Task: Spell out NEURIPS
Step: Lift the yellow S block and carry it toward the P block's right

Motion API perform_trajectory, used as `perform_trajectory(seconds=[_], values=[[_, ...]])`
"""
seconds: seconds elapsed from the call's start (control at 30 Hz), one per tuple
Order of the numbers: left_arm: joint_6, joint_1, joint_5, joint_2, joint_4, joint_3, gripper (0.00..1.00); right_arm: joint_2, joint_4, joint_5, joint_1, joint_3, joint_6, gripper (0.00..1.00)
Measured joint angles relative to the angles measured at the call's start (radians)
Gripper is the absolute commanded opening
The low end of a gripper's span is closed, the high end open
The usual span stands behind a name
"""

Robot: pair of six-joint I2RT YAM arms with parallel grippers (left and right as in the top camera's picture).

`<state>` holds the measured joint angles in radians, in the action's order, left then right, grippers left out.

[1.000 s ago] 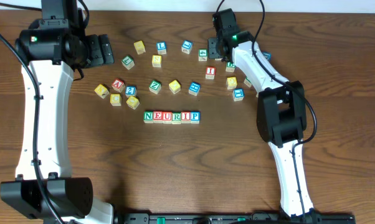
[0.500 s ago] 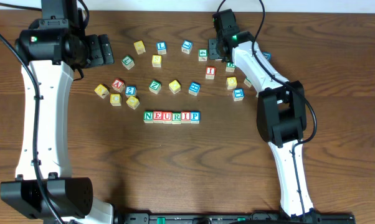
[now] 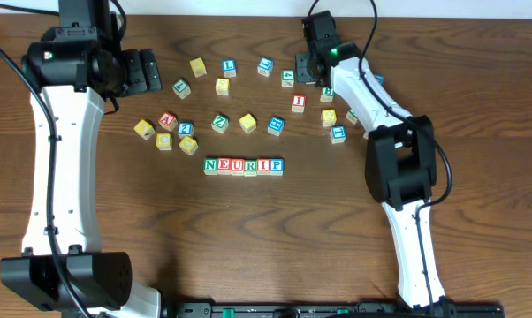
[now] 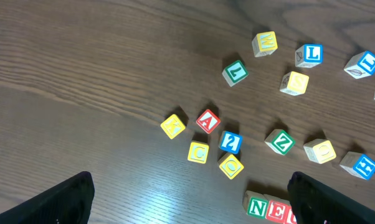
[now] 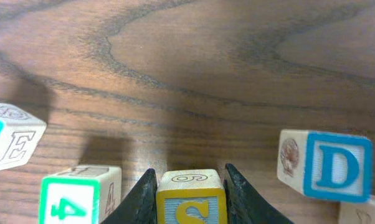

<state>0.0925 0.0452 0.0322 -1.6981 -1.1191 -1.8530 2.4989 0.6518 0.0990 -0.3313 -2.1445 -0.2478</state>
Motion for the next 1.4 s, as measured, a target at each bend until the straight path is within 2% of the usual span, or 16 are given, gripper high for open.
perform_trajectory(seconds=[0.4, 0.6, 0.87, 1.1, 1.4], values=[[0.0, 0.0, 0.0, 0.0, 0.0, 0.0, 0.98, -0.027, 0.051, -0.001, 0.0, 0.0, -0.012, 0.24], [0.0, 0.0, 0.0, 0.0, 0.0, 0.0, 0.98, -0.148, 0.116, -0.006, 0.0, 0.0, -0.019, 0.2], [0.0, 0.0, 0.0, 0.0, 0.0, 0.0, 0.98, -0.411, 0.428, -0.066, 0.0, -0.013, -0.042, 0.2], [0.0, 0.0, 0.0, 0.0, 0.0, 0.0, 0.98, -0.428, 0.718, -0.1, -0.015, 0.0, -0.074, 0.2], [0.0, 0.0, 0.0, 0.0, 0.0, 0.0, 0.98, -0.414, 0.659, -0.108, -0.068, 0.208, -0.124, 0.2]])
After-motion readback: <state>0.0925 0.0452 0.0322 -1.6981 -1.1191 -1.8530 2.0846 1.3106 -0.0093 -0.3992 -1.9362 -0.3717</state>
